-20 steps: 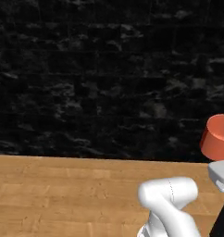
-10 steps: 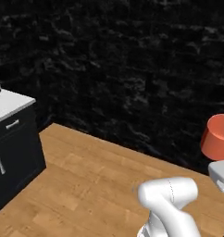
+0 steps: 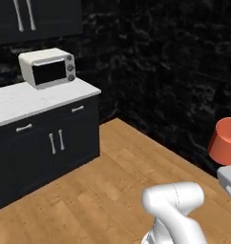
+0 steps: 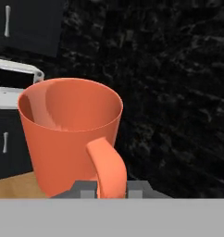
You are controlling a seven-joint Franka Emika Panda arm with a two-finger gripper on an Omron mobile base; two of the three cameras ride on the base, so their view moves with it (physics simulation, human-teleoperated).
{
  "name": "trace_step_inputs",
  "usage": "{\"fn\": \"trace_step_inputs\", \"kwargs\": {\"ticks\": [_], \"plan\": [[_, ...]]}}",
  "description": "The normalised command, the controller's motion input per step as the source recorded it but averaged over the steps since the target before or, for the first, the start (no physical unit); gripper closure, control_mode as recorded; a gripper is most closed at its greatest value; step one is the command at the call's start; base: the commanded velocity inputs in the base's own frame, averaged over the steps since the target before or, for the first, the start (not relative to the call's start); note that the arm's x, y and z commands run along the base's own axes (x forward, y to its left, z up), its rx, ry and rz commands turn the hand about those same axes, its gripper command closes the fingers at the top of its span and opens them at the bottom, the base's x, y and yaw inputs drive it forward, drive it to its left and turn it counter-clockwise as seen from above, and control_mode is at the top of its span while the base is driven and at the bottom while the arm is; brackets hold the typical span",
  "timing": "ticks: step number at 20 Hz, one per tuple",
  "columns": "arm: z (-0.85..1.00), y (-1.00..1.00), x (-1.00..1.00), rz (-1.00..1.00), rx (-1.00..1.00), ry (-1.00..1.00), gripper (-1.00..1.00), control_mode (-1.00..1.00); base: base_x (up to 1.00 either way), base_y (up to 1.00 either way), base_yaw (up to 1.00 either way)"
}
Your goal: Gather all objects into one cabinet and sort the glasses and bowls to opposite sides.
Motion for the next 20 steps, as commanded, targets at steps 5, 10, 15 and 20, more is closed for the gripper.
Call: {"fn": "trace_step_inputs", "kwargs": {"ticks": [5, 10, 15, 20], "plan": [[0.00, 0.00, 0.00, 0.00, 0.00, 0.00, 1.00, 1.00, 0.04, 0.00, 0.60], [0.00, 0.00, 0.00, 0.00, 0.00, 0.00, 1.00, 1.00, 0.00, 0.22, 0.58], [0.00, 0.00, 0.00, 0.00, 0.00, 0.00, 1.00, 1.00, 0.20, 0.52, 0.52], [0.00, 0.00, 0.00, 0.00, 0.00, 0.00, 1.00, 1.00, 0.75, 0.15, 0.46]]}}
